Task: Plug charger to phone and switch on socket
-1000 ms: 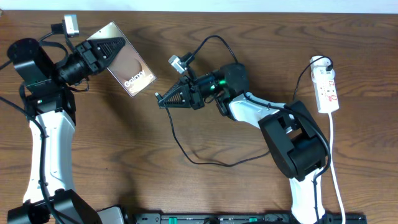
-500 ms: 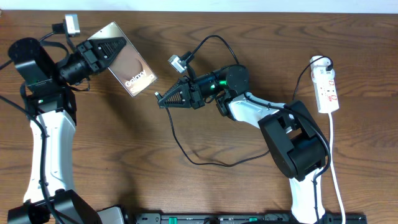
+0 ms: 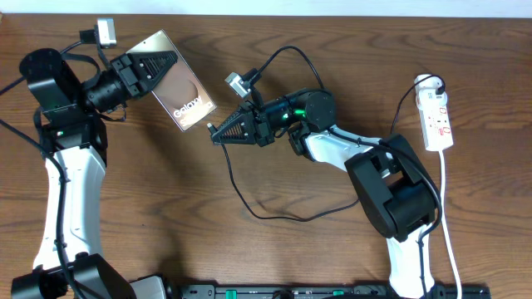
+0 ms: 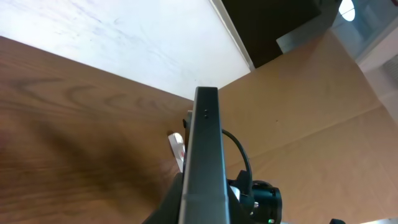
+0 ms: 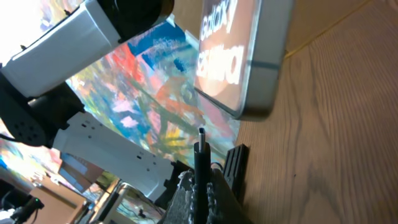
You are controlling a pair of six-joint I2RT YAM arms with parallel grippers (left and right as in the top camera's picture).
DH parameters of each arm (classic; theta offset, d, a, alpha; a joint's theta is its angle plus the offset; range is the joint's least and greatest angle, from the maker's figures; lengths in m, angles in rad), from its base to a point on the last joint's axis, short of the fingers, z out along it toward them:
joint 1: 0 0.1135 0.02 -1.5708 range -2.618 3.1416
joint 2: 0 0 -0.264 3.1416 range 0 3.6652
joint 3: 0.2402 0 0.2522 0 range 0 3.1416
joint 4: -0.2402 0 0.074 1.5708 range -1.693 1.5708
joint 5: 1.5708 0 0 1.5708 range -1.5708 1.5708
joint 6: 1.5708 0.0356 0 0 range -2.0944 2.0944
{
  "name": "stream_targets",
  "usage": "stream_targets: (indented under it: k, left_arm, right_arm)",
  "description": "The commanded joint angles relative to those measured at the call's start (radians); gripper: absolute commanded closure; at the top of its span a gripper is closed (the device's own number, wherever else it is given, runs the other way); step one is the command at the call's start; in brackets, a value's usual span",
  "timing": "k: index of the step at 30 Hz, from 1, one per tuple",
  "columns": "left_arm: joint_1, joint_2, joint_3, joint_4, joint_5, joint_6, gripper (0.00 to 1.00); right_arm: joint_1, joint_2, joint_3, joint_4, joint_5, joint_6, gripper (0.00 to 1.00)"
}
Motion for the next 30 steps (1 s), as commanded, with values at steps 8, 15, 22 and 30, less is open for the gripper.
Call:
stream_targets:
  k: [8, 15, 22, 30]
  left_arm:
    - [-0.037, 0.000, 0.015, 0.010, 0.042, -0.016, 0.93]
    - [-0.040, 0.000, 0.015, 0.010, 0.046, -0.016, 0.93]
    - [-0.041, 0.001, 0.015, 0.010, 0.045, -0.012, 0.93]
    - [-0.042, 0.012, 0.015, 0.010, 0.049, -0.009, 0.92]
  right_arm:
    - [0.005, -0.006, 0.007, 0.033, 0.016, 0.030, 0.99]
    - [0.005, -0.006, 0.007, 0.033, 0.016, 0.030, 0.99]
    - [0.005, -0.006, 0.007, 0.033, 0.016, 0.030, 0.99]
    - [0.005, -0.006, 0.007, 0.034, 0.016, 0.030, 0.99]
